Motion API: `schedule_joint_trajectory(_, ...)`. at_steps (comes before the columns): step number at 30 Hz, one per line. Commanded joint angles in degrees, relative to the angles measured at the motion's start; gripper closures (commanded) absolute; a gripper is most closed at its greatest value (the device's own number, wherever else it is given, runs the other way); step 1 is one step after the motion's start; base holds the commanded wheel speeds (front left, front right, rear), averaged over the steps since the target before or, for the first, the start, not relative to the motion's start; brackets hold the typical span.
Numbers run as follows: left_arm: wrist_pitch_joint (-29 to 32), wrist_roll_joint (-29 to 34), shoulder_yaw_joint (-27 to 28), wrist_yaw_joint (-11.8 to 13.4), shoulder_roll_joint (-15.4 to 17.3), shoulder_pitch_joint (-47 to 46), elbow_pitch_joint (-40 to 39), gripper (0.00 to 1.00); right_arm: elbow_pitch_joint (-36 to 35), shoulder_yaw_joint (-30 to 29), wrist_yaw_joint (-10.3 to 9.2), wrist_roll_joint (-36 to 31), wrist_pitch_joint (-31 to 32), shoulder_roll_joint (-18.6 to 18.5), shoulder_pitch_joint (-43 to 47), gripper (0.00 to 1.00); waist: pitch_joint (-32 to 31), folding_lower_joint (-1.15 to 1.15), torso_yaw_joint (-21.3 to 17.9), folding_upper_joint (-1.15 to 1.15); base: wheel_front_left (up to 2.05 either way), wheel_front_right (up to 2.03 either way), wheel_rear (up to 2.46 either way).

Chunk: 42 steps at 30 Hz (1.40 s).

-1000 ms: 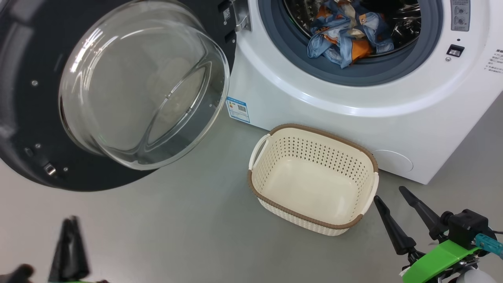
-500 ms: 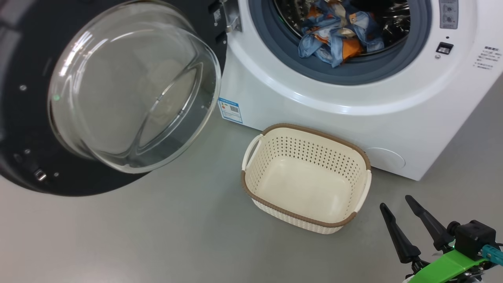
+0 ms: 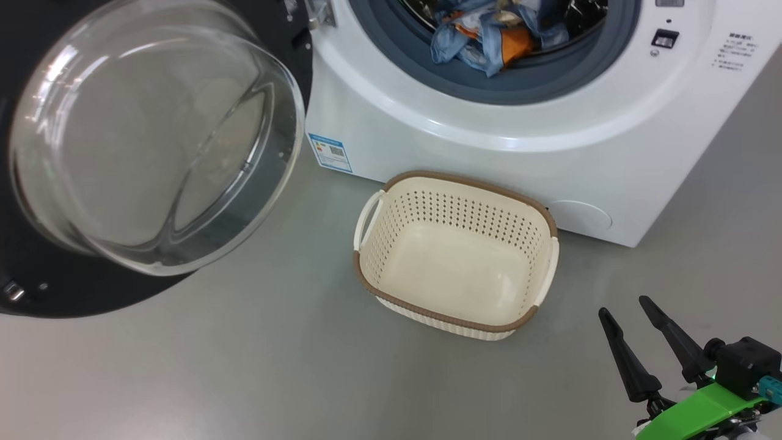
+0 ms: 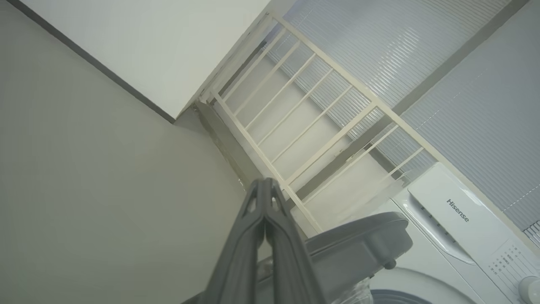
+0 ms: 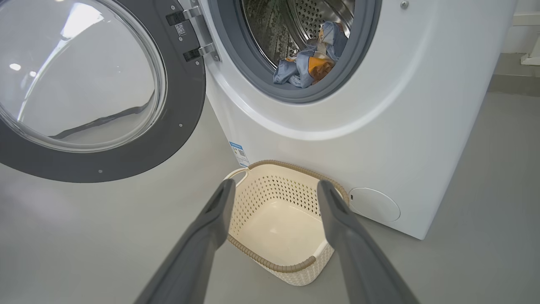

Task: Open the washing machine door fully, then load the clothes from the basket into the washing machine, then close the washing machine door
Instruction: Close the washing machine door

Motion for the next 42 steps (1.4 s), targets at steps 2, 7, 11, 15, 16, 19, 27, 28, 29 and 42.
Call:
schedule_joint_trajectory(2, 4.4, -3.5, 1.4, -0.2, 5.9, -3.9, 2.3, 1.00, -1.4, 1.0, 0.17, -0.6, -0.7, -1.0, -1.1, 0.00, 1.0, 0.00, -1.0, 0.00, 0.00, 0.00, 0.00)
schedule_joint_trajectory(7, 14.2, -8.2, -0.4, -0.2, 8.6, -6.1, 7.9, 1.00, -1.4, 0.8, 0.17, -0.7, -0.7, -1.4, -1.6, 0.00, 2.0, 0.00, -1.8, 0.00, 0.00, 0.00, 0.00)
schedule_joint_trajectory(11, 18.9, -9.3, -1.8, -0.2, 10.0, -7.3, 10.7, 1.00, -1.6, 0.4, 0.17, -0.7, -0.7, -1.5, -1.7, 0.00, 2.6, 0.00, -2.1, 0.00, 0.00, 0.00, 0.00)
schedule_joint_trajectory(15, 22.4, -9.8, -3.5, -0.2, 10.1, -7.6, 11.8, 1.00, -1.7, 0.1, 0.17, -0.9, -0.7, -1.2, -1.5, 0.00, 2.6, 0.00, -2.0, 0.00, 0.00, 0.00, 0.00)
schedule_joint_trajectory(16, 23.0, -9.9, -3.8, -0.2, 10.1, -7.6, 11.9, 1.00, -1.7, 0.1, 0.17, -1.0, -0.7, -1.1, -1.4, 0.00, 2.5, 0.00, -2.0, 0.00, 0.00, 0.00, 0.00)
schedule_joint_trajectory(19, 25.3, -10.4, -4.7, -0.2, 9.9, -7.3, 11.8, 1.00, -1.6, 0.2, 0.17, -1.0, -0.7, -0.9, -1.3, 0.00, 2.2, 0.00, -2.0, 0.00, 0.00, 0.00, 0.00)
schedule_joint_trajectory(27, 31.0, -11.4, -6.9, -0.2, 9.6, -5.3, 8.9, 1.00, -1.3, 0.2, 0.17, -0.9, -0.7, -0.3, -0.8, 0.00, 0.7, 0.00, -2.0, 0.00, 0.00, 0.00, 0.00)
schedule_joint_trajectory(28, 31.6, -11.6, -7.1, -0.2, 9.6, -4.9, 8.4, 1.00, -1.2, 0.2, 0.17, -0.9, -0.7, -0.3, -0.7, 0.00, 0.5, 0.00, -1.9, 0.00, 0.00, 0.00, 0.00)
schedule_joint_trajectory(29, 32.4, -11.9, -7.3, -0.2, 9.5, -4.6, 7.9, 1.00, -1.2, 0.3, 0.17, -0.9, -0.7, -0.2, -0.5, 0.00, 0.2, 0.00, -1.9, 0.00, 0.00, 0.00, 0.00)
schedule_joint_trajectory(42, 41.2, -14.2, -10.2, -0.2, 8.6, 0.4, -0.6, 1.00, -1.1, 0.3, 0.17, -0.9, -0.7, 1.3, 0.8, 0.00, -2.2, 0.00, -1.9, 0.00, 0.00, 0.00, 0.00)
